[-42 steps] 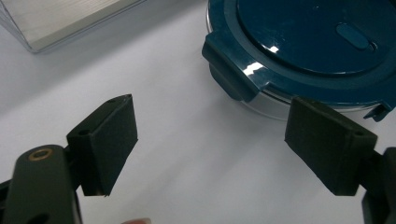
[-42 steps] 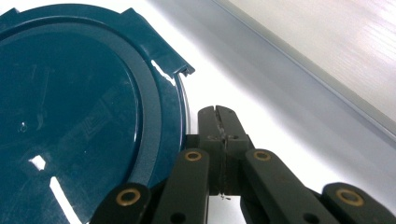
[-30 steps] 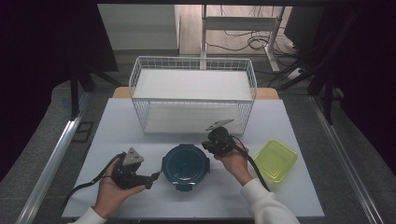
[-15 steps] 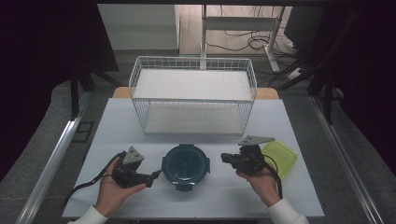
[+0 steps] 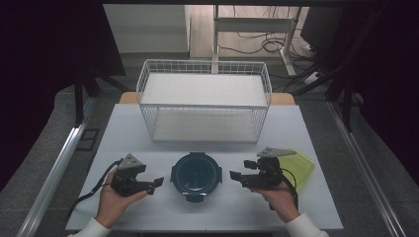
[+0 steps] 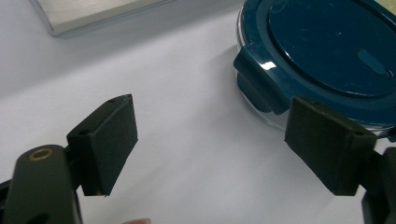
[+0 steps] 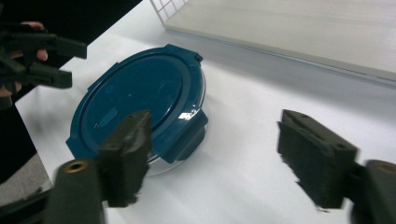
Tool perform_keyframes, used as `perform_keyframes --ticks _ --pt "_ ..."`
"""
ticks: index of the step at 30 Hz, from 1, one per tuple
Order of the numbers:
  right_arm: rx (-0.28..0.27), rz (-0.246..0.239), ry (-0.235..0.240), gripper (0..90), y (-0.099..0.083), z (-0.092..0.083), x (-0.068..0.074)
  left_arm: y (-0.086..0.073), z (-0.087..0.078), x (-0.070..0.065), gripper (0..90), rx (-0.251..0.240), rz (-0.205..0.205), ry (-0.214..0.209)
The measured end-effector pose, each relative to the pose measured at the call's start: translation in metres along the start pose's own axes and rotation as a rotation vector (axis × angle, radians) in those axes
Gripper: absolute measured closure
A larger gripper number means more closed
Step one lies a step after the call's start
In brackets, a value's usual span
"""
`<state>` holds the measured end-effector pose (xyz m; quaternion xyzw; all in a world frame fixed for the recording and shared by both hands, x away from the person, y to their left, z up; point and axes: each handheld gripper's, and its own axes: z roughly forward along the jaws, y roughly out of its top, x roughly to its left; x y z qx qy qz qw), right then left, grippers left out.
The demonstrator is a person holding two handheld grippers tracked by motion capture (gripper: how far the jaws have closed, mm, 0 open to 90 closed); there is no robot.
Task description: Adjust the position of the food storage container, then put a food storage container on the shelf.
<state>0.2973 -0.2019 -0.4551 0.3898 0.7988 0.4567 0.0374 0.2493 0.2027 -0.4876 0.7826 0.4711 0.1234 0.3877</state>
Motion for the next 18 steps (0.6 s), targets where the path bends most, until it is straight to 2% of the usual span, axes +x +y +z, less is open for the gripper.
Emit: perform_keyframes --ticks 3,11,18 --pt "0.003 0.003 0.012 22.4 -0.0009 0.0011 0.0009 -0.0005 -0.0016 -0.0014 16.6 -0.009 -0.008 -0.006" --pt "-0.002 0.058 0.039 20.2 0.0 0.0035 -0.0021 0.0002 -0.0031 -0.0011 16.1 -0.032 -0.027 -0.014" --pt "0.009 0.109 0.079 18.6 0.0003 0.0098 -0.004 0.0039 -0.0041 0.001 15.2 -0.061 -0.076 -0.072"
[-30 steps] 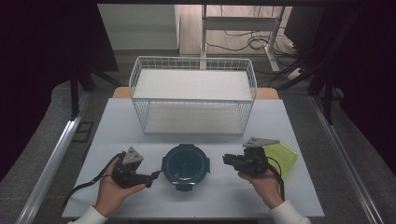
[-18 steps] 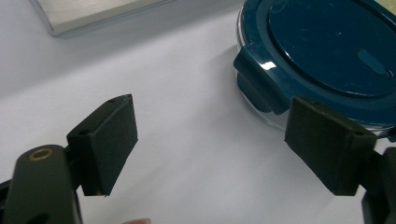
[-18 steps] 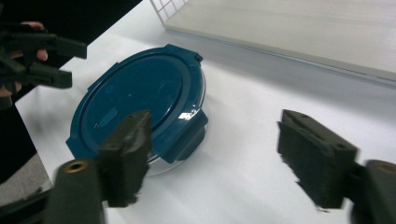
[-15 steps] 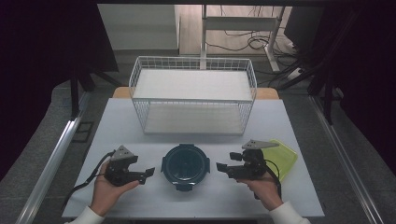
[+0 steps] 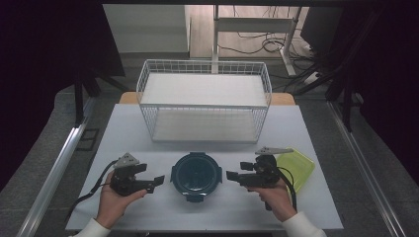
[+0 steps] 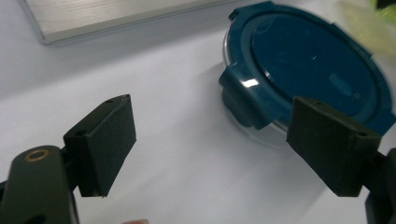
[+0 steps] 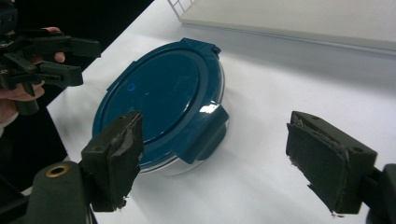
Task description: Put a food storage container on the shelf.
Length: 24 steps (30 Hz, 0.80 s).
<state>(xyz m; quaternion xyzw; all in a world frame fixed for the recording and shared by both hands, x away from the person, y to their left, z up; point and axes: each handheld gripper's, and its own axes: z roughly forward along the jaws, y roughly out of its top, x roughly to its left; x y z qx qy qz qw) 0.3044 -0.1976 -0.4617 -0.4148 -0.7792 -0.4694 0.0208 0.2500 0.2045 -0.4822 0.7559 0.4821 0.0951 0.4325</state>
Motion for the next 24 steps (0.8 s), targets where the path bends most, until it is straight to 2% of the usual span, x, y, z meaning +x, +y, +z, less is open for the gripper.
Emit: perform_keyframes --ticks 1,4,6,8,9,11,15,20,22,24 --pt "0.001 0.018 0.011 18.0 -0.001 0.001 -0.001 0.001 0.002 0.001 15.1 0.002 -0.016 -0.024" --pt "0.009 0.047 0.029 17.0 0.0 0.005 -0.002 0.002 0.006 0.001 13.9 0.014 -0.026 -0.047" --pt "0.017 0.066 0.046 16.0 0.001 0.009 -0.003 0.003 0.01 0.002 13.2 0.027 -0.049 -0.086" --pt "0.032 0.075 0.057 15.2 -0.001 0.014 -0.003 0.004 0.011 0.003 12.1 0.031 -0.061 -0.098" --pt "0.042 0.079 0.06 14.8 -0.001 0.017 -0.003 0.006 0.014 0.004 11.7 0.035 -0.099 -0.14" --pt "0.055 0.084 0.067 14.4 -0.003 0.021 -0.003 0.008 0.018 0.005 11.1 0.042 -0.126 -0.176" --pt "0.075 0.102 0.076 14.2 -0.005 0.03 -0.002 0.009 0.025 0.007 10.8 0.058 -0.159 -0.204" --pt "0.095 0.148 0.097 13.9 -0.002 0.043 0.0 0.011 0.037 0.008 10.8 0.063 -0.23 -0.253" --pt "0.094 0.156 0.1 13.9 0.0 0.046 0.0 0.011 0.039 0.009 10.8 0.065 -0.24 -0.263" --pt "0.105 0.18 0.118 14.0 0.002 0.054 -0.001 0.011 0.047 0.011 10.7 0.078 -0.278 -0.312"
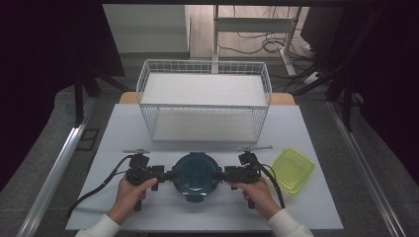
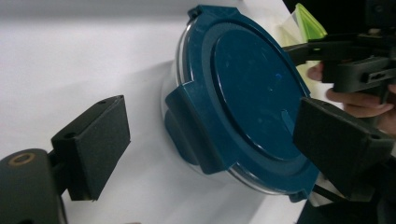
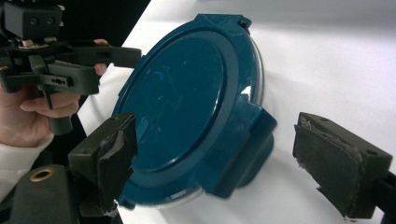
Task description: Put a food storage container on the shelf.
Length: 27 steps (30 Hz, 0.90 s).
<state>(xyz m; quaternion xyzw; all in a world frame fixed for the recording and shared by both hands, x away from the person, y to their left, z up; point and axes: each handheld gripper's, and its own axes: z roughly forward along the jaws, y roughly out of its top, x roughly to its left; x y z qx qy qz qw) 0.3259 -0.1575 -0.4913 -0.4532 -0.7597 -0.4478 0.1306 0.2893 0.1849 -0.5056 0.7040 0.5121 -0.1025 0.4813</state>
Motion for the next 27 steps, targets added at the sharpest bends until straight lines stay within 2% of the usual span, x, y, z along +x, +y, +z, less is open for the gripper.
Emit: perform_keyframes --ticks 1,3,5,10,13,16,20,23,25,27 --pt "0.0 0.0 0.0 14.0 0.0 0.0 0.0 0.0 0.0 0.0 10.6 0.0 0.0 0.0" --pt "0.019 0.027 0.015 14.0 -0.001 0.009 -0.004 0.001 0.007 0.003 10.5 0.017 -0.036 -0.037" --pt "0.03 0.037 0.016 13.7 -0.001 0.013 -0.005 0.0 0.012 0.005 10.5 0.034 -0.051 -0.051" --pt "0.045 0.052 0.022 12.4 -0.002 0.017 -0.006 0.0 0.018 0.009 10.6 0.051 -0.062 -0.053" --pt "0.06 0.069 0.033 12.1 -0.004 0.02 -0.008 -0.002 0.022 0.01 12.3 0.065 -0.074 -0.086" --pt "0.069 0.081 0.039 12.2 -0.004 0.022 -0.009 -0.003 0.024 0.011 14.7 0.072 -0.08 -0.098" --pt "0.086 0.103 0.06 17.1 -0.006 0.025 -0.01 -0.004 0.026 0.01 19.2 0.079 -0.087 -0.129" --pt "0.086 0.112 0.066 20.3 -0.006 0.026 -0.01 -0.004 0.026 0.01 20.5 0.083 -0.085 -0.122" --pt "0.083 0.139 0.063 22.9 -0.006 0.025 -0.011 -0.004 0.025 0.01 24.7 0.085 -0.084 -0.106" --pt "0.082 0.146 0.056 25.8 -0.006 0.023 -0.01 -0.004 0.025 0.011 27.5 0.083 -0.095 -0.1"
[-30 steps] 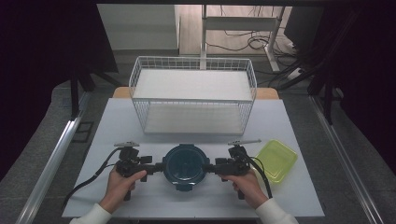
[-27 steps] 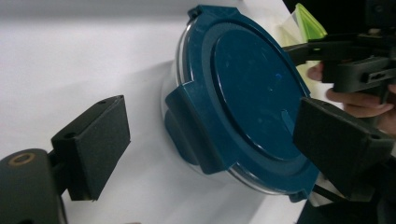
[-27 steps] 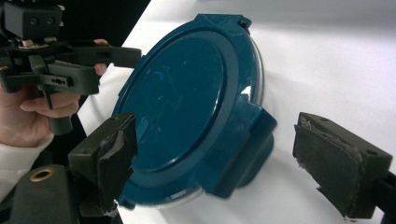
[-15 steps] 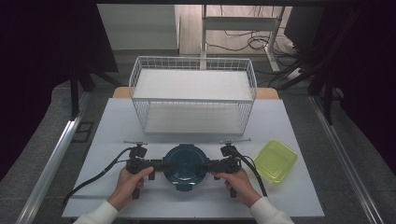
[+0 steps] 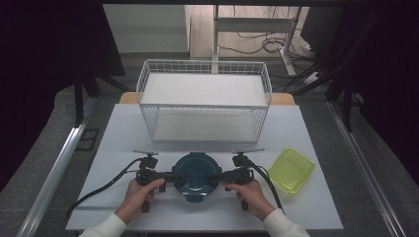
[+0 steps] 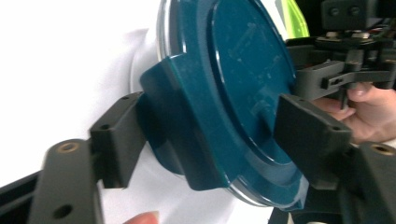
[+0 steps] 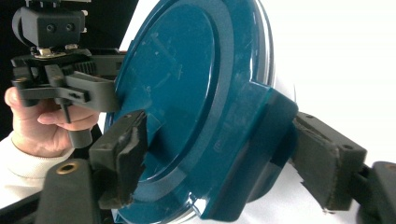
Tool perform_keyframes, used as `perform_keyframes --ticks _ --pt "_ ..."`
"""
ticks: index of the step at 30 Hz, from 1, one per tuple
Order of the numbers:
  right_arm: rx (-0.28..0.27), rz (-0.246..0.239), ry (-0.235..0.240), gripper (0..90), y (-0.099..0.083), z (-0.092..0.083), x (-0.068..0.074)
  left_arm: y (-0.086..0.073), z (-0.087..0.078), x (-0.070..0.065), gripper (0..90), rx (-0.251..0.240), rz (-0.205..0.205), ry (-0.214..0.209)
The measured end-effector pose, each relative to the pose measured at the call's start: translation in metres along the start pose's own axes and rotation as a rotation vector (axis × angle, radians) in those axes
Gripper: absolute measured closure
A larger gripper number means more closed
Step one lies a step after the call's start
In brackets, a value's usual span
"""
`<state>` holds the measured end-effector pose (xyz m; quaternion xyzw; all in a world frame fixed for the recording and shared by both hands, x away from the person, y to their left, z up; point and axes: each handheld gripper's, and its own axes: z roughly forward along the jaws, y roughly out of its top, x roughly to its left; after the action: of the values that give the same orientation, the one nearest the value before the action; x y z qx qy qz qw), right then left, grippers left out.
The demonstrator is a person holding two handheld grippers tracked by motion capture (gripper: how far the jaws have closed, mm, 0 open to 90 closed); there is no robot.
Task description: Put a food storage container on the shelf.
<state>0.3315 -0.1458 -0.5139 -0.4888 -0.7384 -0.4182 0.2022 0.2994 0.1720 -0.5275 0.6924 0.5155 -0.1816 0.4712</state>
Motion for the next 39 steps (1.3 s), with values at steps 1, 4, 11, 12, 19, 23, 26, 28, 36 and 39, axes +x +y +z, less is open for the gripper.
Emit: perform_keyframes --ticks 1,4,11,12,19,23,26,28,36,39 --pt "-0.004 -0.002 -0.006 27.6 0.0 -0.001 0.001 0.0 0.0 0.0 28.0 0.001 -0.003 -0.002" --pt "-0.011 0.012 -0.014 29.8 -0.001 -0.004 0.002 0.0 -0.002 0.0 29.9 0.001 -0.012 -0.005" --pt "-0.027 0.006 -0.021 34.0 -0.005 -0.009 0.007 -0.003 -0.007 -0.007 34.7 -0.011 0.013 0.002" --pt "-0.035 -0.001 -0.024 35.5 -0.007 -0.011 0.009 -0.006 -0.009 -0.009 35.3 -0.017 0.024 0.006" --pt "-0.07 -0.014 -0.022 39.2 -0.016 -0.017 0.015 -0.013 -0.014 -0.017 39.1 -0.037 0.054 0.016" --pt "-0.08 -0.008 -0.026 40.0 -0.018 -0.019 0.018 -0.016 -0.016 -0.022 40.3 -0.048 0.066 0.023" --pt "-0.088 0.0 -0.03 40.3 -0.02 -0.019 0.019 -0.017 -0.017 -0.023 40.9 -0.047 0.074 0.026" --pt "-0.093 0.008 -0.031 40.5 -0.02 -0.02 0.02 -0.017 -0.017 -0.024 40.9 -0.046 0.074 0.029" --pt "-0.1 0.017 -0.031 41.2 -0.021 -0.021 0.022 -0.018 -0.019 -0.027 41.7 -0.045 0.078 0.036" --pt "-0.102 0.016 -0.034 41.2 -0.021 -0.022 0.023 -0.018 -0.02 -0.028 42.1 -0.043 0.081 0.037"
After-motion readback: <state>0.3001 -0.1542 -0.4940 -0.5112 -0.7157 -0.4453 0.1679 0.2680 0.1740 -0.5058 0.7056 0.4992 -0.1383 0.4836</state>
